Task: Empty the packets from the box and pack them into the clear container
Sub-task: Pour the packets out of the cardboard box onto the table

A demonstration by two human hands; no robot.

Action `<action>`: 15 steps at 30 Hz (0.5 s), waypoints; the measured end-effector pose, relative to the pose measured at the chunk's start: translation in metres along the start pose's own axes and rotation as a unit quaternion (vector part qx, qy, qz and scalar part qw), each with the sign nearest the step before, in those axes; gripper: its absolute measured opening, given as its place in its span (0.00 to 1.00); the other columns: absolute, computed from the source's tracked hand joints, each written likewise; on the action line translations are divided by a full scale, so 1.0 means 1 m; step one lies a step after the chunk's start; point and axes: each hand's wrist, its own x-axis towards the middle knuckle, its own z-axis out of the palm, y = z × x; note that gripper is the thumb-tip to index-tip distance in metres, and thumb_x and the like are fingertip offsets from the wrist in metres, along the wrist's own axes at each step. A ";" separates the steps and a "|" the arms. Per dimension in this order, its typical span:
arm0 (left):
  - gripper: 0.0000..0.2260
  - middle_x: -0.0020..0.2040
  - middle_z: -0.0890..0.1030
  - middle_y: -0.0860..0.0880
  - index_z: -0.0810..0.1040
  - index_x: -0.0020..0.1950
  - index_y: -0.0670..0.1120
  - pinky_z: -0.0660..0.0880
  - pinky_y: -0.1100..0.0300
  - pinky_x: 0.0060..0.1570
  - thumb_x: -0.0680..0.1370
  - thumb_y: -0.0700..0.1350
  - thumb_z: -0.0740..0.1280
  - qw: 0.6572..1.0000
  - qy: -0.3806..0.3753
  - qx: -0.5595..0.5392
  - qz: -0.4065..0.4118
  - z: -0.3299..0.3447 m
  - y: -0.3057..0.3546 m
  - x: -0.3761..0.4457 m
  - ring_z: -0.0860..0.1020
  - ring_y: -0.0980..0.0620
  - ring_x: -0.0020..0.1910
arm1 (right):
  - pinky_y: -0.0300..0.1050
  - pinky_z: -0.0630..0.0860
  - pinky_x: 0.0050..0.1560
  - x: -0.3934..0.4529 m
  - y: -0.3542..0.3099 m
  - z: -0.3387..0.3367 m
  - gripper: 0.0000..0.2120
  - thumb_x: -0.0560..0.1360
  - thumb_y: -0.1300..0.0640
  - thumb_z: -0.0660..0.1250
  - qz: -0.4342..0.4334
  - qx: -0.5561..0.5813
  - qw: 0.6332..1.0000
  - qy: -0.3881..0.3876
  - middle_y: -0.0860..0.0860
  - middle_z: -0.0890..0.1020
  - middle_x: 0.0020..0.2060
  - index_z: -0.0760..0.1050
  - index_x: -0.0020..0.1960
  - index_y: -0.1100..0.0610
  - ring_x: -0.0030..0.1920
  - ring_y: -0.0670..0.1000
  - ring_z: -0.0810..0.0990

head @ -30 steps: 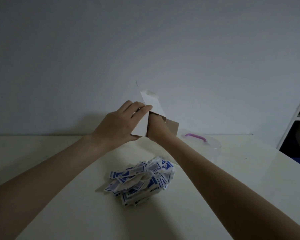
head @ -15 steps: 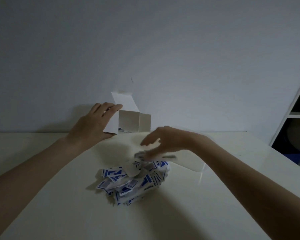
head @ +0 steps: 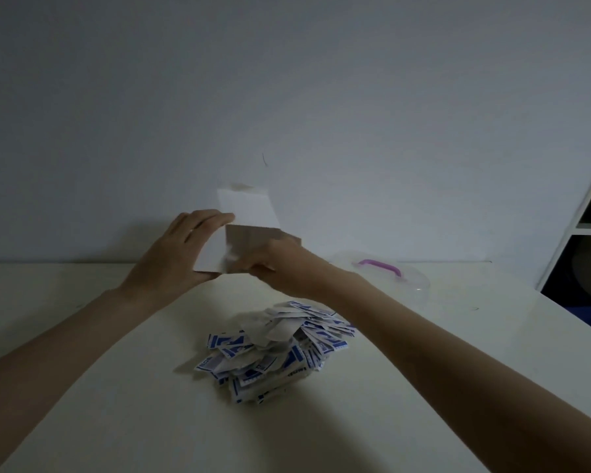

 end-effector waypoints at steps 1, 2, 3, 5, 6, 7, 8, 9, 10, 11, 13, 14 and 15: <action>0.41 0.62 0.69 0.47 0.67 0.68 0.44 0.73 0.50 0.54 0.58 0.39 0.81 0.999 0.000 -0.019 -0.036 0.001 -0.004 -0.004 0.67 0.50 0.59 | 0.43 0.75 0.55 -0.005 0.004 -0.002 0.12 0.77 0.65 0.61 -0.001 0.005 1.000 0.013 0.56 0.84 0.52 0.81 0.54 0.60 0.51 0.54 0.81; 0.40 0.63 0.70 0.46 0.68 0.68 0.44 0.72 0.50 0.56 0.60 0.38 0.80 0.996 0.003 -0.042 -0.078 0.002 -0.006 -0.008 0.67 0.51 0.60 | 0.43 0.76 0.54 -0.011 0.008 -0.003 0.12 0.76 0.65 0.61 0.004 0.009 1.000 0.012 0.55 0.84 0.51 0.82 0.53 0.59 0.49 0.53 0.81; 0.38 0.64 0.70 0.46 0.68 0.69 0.45 0.71 0.50 0.57 0.62 0.39 0.79 0.992 0.007 -0.062 -0.113 0.002 -0.008 -0.010 0.66 0.52 0.60 | 0.42 0.76 0.53 -0.016 0.013 -0.003 0.12 0.76 0.65 0.62 0.011 0.010 1.000 0.002 0.55 0.84 0.50 0.82 0.52 0.58 0.47 0.51 0.82; 0.36 0.64 0.70 0.46 0.67 0.69 0.45 0.70 0.51 0.58 0.64 0.40 0.78 0.987 0.012 -0.077 -0.141 0.003 -0.009 -0.012 0.67 0.52 0.61 | 0.36 0.74 0.51 -0.023 0.019 -0.006 0.12 0.76 0.64 0.62 0.022 0.003 0.999 -0.027 0.53 0.85 0.49 0.83 0.51 0.57 0.44 0.47 0.80; 0.36 0.64 0.70 0.46 0.67 0.69 0.45 0.69 0.52 0.58 0.64 0.40 0.78 0.986 0.014 -0.080 -0.144 0.004 -0.009 -0.012 0.67 0.53 0.60 | 0.35 0.73 0.52 -0.025 0.020 -0.008 0.11 0.75 0.64 0.62 0.020 0.000 0.999 -0.032 0.52 0.85 0.50 0.83 0.51 0.57 0.45 0.46 0.80; 0.36 0.64 0.70 0.46 0.67 0.69 0.45 0.68 0.53 0.58 0.64 0.40 0.78 0.986 0.015 -0.084 -0.146 0.005 -0.009 -0.011 0.67 0.53 0.60 | 0.35 0.73 0.53 -0.025 0.020 -0.010 0.11 0.75 0.63 0.63 0.013 0.004 1.000 -0.024 0.52 0.85 0.50 0.83 0.51 0.57 0.47 0.47 0.81; 0.36 0.64 0.70 0.46 0.67 0.69 0.45 0.68 0.54 0.57 0.64 0.40 0.78 0.985 0.017 -0.090 -0.147 0.005 -0.007 -0.010 0.67 0.52 0.60 | 0.37 0.74 0.55 -0.023 0.019 -0.012 0.10 0.75 0.63 0.63 0.007 0.014 1.000 -0.005 0.52 0.84 0.51 0.82 0.53 0.59 0.49 0.49 0.82; 0.36 0.64 0.70 0.46 0.67 0.69 0.45 0.69 0.53 0.57 0.64 0.40 0.78 0.985 0.017 -0.092 -0.142 0.006 -0.005 -0.009 0.68 0.51 0.60 | 0.39 0.75 0.57 -0.021 0.016 -0.012 0.11 0.75 0.63 0.64 0.005 0.029 0.999 0.016 0.54 0.84 0.52 0.81 0.55 0.60 0.51 0.50 0.82; 0.37 0.63 0.70 0.46 0.67 0.69 0.45 0.70 0.52 0.57 0.63 0.40 0.79 0.987 0.015 -0.089 -0.131 0.008 -0.004 -0.008 0.68 0.51 0.61 | 0.42 0.75 0.58 -0.017 0.012 -0.010 0.12 0.75 0.63 0.64 0.008 0.040 0.999 0.032 0.55 0.83 0.53 0.78 0.58 0.61 0.52 0.52 0.81; 0.37 0.63 0.70 0.45 0.67 0.69 0.45 0.71 0.50 0.58 0.63 0.40 0.79 0.989 0.014 -0.082 -0.118 0.009 -0.003 -0.008 0.68 0.50 0.61 | 0.44 0.75 0.59 -0.013 0.007 -0.008 0.15 0.75 0.62 0.65 0.013 0.040 0.998 0.036 0.56 0.82 0.54 0.75 0.62 0.62 0.53 0.53 0.81; 0.37 0.63 0.71 0.45 0.67 0.69 0.44 0.73 0.47 0.58 0.63 0.40 0.79 0.990 0.016 -0.075 -0.121 0.009 -0.004 -0.010 0.68 0.50 0.61 | 0.46 0.75 0.59 -0.005 -0.001 0.000 0.20 0.76 0.59 0.65 0.019 0.018 0.999 0.029 0.57 0.80 0.56 0.70 0.66 0.61 0.55 0.54 0.79; 0.37 0.63 0.71 0.45 0.67 0.69 0.44 0.73 0.48 0.57 0.63 0.41 0.79 0.987 0.018 -0.079 -0.137 0.009 -0.006 -0.011 0.68 0.50 0.60 | 0.45 0.75 0.58 -0.002 -0.002 0.003 0.20 0.76 0.59 0.65 0.017 0.012 0.999 0.038 0.57 0.80 0.57 0.69 0.67 0.61 0.56 0.55 0.78; 0.36 0.63 0.71 0.45 0.68 0.69 0.44 0.72 0.50 0.57 0.63 0.41 0.79 0.984 0.020 -0.085 -0.154 0.008 -0.005 -0.013 0.69 0.51 0.60 | 0.44 0.75 0.58 0.000 -0.003 0.004 0.19 0.76 0.59 0.65 0.014 0.008 0.998 0.056 0.57 0.80 0.57 0.70 0.66 0.61 0.56 0.55 0.78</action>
